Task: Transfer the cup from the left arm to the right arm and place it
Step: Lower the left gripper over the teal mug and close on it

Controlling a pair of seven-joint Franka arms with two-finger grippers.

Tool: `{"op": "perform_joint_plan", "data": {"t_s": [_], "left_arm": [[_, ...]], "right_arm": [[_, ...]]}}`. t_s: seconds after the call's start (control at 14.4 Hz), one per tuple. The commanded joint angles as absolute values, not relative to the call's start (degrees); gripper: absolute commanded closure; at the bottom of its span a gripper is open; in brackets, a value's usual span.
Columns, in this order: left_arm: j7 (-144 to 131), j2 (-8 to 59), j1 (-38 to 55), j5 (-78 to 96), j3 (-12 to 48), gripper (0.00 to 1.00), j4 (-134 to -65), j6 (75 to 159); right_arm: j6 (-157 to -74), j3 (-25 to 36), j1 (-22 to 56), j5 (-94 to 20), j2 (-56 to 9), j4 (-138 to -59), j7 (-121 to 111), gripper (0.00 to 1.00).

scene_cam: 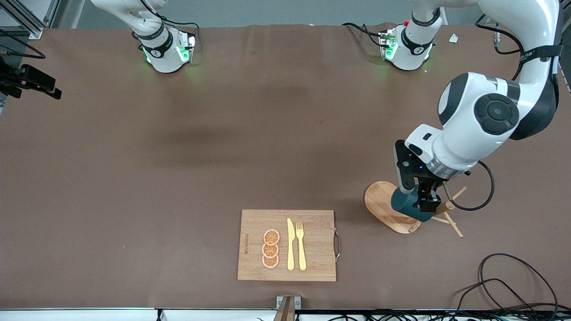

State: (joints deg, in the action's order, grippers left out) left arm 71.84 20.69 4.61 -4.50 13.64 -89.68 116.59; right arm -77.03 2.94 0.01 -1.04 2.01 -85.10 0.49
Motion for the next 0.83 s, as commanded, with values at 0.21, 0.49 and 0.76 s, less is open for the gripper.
{"op": "perform_joint_plan", "data": {"t_s": [0.21,0.49,0.76], "left_arm": [[79.97,18.9,0.18,1.23,14.15,0.01,-95.62,120.93],[80.16,19.25,0.26,1.32,14.33,0.01,-95.71,122.6],[80.86,19.86,0.18,1.49,14.94,0.01,-98.08,127.96]], "right_arm": [[-77.08,3.08,0.18,-1.49,2.72,-85.69,0.26,0.0],[-77.08,3.08,0.09,-1.49,2.72,-85.69,0.26,0.0],[-77.08,3.08,0.09,-1.49,2.72,-85.69,0.26,0.0]]}}
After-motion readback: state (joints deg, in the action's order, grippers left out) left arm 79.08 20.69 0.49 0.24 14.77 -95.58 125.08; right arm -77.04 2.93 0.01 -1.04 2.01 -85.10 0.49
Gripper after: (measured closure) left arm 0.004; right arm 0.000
